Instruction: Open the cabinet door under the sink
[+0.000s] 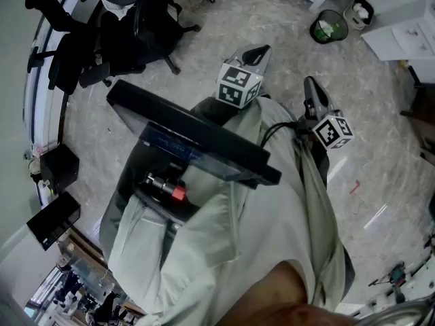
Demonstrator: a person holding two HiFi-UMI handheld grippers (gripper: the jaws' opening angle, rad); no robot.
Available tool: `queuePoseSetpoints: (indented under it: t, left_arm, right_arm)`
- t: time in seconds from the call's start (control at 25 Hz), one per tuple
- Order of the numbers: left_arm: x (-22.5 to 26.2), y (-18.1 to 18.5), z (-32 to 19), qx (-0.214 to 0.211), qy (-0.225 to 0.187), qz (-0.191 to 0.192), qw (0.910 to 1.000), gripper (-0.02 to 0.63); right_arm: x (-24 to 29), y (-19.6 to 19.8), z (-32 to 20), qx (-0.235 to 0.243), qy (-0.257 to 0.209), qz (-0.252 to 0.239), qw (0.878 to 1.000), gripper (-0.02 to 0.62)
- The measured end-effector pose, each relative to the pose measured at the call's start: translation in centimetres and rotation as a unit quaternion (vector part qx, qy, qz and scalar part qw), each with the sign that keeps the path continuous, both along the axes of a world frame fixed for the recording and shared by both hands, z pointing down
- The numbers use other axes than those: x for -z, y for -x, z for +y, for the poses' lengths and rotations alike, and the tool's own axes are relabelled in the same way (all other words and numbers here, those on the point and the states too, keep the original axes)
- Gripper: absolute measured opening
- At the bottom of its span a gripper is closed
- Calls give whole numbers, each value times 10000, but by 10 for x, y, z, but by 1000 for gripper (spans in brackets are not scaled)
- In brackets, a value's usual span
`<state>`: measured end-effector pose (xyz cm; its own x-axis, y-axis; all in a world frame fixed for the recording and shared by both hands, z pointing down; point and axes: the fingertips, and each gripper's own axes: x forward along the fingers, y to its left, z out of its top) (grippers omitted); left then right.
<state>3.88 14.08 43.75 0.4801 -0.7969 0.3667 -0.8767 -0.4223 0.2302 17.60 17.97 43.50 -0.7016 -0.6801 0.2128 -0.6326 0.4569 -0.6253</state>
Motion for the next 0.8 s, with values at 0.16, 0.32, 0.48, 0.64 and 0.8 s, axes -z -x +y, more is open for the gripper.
queuePoseSetpoints:
  t: [0.16,0.32,0.48,0.64,0.8]
  left_arm:
    - [2,-4,-1,-56,11,-17,10000,6]
    - [3,-8,-1,-101,13,-25,9999,6]
    - [2,-9,1,-195,17,-34,9998,6]
    - [-2,-8,8,-223,104,-10,9997,6]
    - [-6,-2,8,-211,158,-39,9996,6]
  right_arm:
    - [3,-4,0,-60,1,-26,10000,3]
    - [3,-11,0,-189,28,-103,9998,3]
    - [3,-12,3,-281,43,-312,9991,3]
    - [4,-13,8,-281,-76,-460,9985,3]
    - [5,-7,4,-235,-146,-477,9985,3]
